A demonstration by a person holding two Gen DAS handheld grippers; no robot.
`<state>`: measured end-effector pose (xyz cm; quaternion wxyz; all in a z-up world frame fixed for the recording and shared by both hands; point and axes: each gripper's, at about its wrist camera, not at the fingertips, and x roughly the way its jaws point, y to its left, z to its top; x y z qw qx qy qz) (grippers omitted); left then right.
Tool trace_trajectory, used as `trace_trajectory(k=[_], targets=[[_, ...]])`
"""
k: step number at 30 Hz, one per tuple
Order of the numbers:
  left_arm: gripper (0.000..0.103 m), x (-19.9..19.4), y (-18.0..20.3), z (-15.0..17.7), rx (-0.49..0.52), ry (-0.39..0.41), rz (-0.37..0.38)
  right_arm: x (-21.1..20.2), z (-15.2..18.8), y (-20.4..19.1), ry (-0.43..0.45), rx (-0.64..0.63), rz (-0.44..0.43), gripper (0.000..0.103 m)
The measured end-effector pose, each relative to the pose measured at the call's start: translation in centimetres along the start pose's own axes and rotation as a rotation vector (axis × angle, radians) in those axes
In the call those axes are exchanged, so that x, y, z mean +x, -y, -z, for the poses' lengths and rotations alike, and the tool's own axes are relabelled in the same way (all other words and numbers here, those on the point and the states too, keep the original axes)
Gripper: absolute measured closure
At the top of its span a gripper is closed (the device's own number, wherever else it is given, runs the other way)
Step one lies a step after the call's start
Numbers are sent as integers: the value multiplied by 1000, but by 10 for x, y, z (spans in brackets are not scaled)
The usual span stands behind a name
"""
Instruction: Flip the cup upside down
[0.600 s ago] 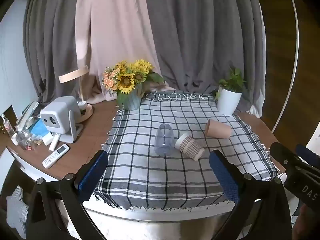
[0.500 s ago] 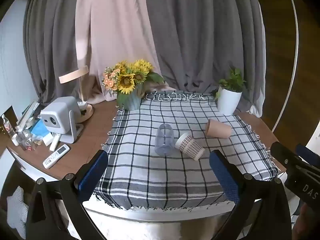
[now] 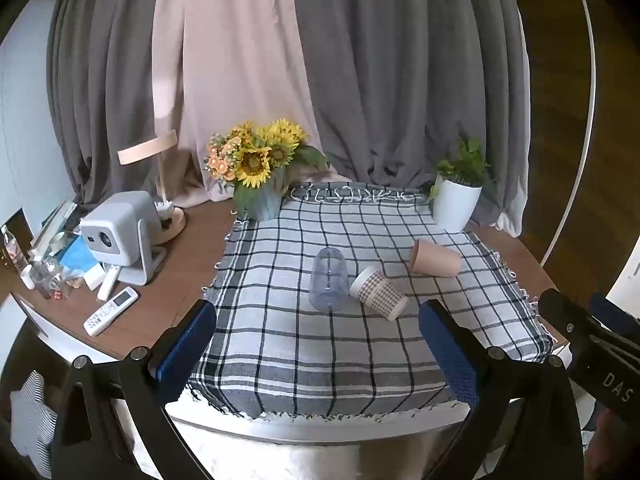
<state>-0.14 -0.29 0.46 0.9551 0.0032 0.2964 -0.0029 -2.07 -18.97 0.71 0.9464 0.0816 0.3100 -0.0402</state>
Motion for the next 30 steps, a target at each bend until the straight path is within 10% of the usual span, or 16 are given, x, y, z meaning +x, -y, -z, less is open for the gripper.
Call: trace_trajectory(k=[30], targets=[[0,1,-5,3,-8,1,9,2,3,-5,-2,-2,1,15]])
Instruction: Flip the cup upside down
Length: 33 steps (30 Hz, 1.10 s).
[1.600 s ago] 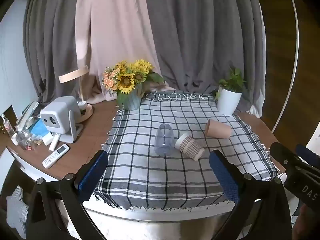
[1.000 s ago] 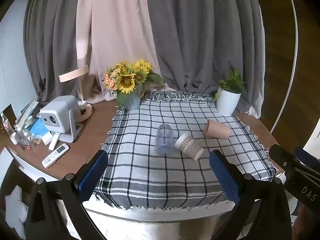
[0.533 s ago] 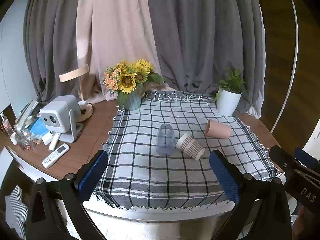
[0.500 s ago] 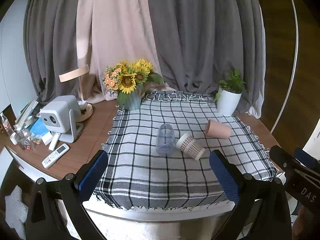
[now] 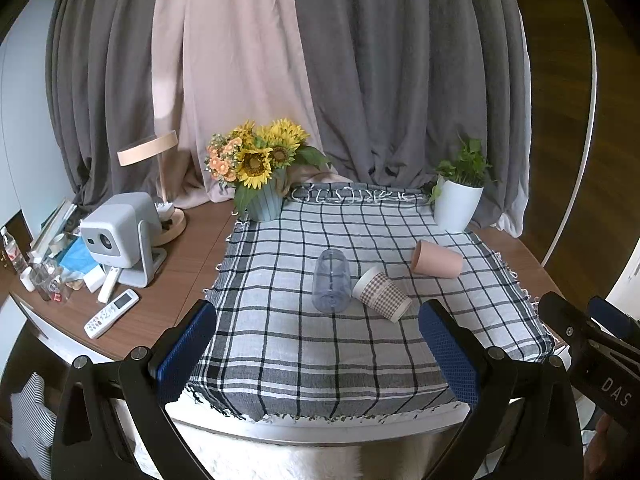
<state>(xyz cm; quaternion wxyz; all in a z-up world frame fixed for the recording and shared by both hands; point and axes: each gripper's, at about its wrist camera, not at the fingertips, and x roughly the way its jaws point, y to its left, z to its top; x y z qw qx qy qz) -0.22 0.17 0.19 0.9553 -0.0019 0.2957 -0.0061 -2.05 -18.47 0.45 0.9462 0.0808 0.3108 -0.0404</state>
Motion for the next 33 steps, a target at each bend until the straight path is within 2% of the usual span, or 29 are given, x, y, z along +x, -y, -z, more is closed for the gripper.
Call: trace_trajectory(k=[33], targets=[[0,1,-4,-4,4,3,2,-2,2,-2,2,1,5,15]])
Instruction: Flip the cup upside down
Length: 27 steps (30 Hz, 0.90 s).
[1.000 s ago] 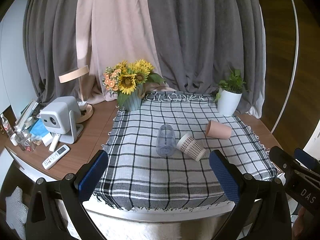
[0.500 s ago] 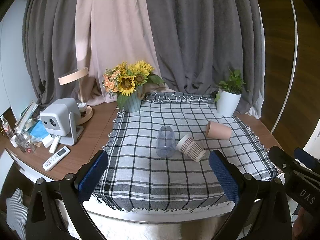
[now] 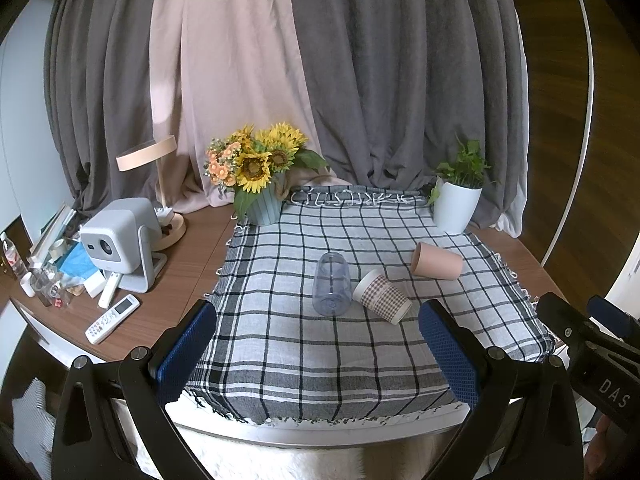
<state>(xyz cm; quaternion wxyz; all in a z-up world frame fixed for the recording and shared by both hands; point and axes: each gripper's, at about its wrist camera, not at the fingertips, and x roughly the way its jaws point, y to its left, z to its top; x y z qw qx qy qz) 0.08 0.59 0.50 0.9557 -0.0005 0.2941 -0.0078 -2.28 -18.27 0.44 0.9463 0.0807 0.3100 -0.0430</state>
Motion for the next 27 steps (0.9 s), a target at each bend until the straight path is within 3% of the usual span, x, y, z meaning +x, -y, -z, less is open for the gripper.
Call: trace_trajectory(k=[18,22,27], targets=[[0,15,14,-10,-15,-30,-35,11,-2,6,-8,0,-8,15],[0,32,30,-14,-31,-33,-110,32,-12,16,-59,-8,-20,15],[0,69,57,-18,-95,-84,-145,87,-31,45,-159,-41,-63,15]])
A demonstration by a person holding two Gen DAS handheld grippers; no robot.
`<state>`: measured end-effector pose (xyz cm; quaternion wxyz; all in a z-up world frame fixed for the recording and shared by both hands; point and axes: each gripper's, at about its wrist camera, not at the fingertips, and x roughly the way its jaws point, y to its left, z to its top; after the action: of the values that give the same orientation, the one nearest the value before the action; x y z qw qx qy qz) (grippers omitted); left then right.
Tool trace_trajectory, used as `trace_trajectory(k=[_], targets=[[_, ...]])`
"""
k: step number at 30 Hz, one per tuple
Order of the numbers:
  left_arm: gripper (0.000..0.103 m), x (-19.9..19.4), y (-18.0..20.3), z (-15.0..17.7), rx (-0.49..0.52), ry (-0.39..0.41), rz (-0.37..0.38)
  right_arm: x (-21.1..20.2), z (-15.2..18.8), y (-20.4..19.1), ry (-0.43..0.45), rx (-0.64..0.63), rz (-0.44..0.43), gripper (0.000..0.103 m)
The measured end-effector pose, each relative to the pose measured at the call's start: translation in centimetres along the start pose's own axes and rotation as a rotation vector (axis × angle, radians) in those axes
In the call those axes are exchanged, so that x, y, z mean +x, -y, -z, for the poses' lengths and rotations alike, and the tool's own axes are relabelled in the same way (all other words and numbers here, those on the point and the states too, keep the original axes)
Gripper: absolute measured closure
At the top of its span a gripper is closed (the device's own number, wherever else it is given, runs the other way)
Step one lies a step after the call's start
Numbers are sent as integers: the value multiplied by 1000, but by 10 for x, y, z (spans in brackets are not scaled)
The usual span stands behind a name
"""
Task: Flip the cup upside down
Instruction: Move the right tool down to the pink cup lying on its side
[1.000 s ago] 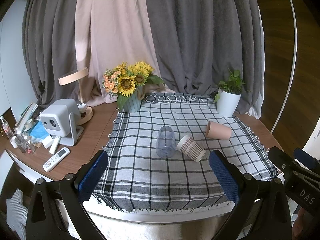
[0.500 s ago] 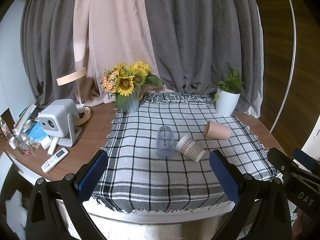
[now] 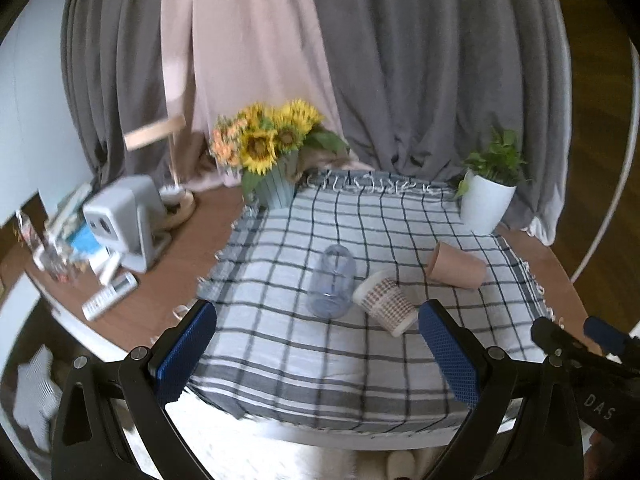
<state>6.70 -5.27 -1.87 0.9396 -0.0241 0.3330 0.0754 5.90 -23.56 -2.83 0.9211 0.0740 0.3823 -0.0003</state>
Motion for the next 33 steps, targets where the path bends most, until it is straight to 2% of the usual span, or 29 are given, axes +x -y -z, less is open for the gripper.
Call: trace_trajectory(k=[8,11,19,25,33], targets=[[0,57,65,-7,-164,-91,-105,81,-59,45,-157,-184,-103,16],[0,78,84,-5,-235,-141,-168,114,-82,59,-194,-274,-128,16],[0,119,110,9,-479,-256,-310,201,-117,70,-371,-499,-210,16],[0,152,129,11,-483,-332,-415,266,-126,59,-468,-631,-240,16],[0,185,137,22,-530,-426,-461,327,-113,37,-567,-780,-253,16]])
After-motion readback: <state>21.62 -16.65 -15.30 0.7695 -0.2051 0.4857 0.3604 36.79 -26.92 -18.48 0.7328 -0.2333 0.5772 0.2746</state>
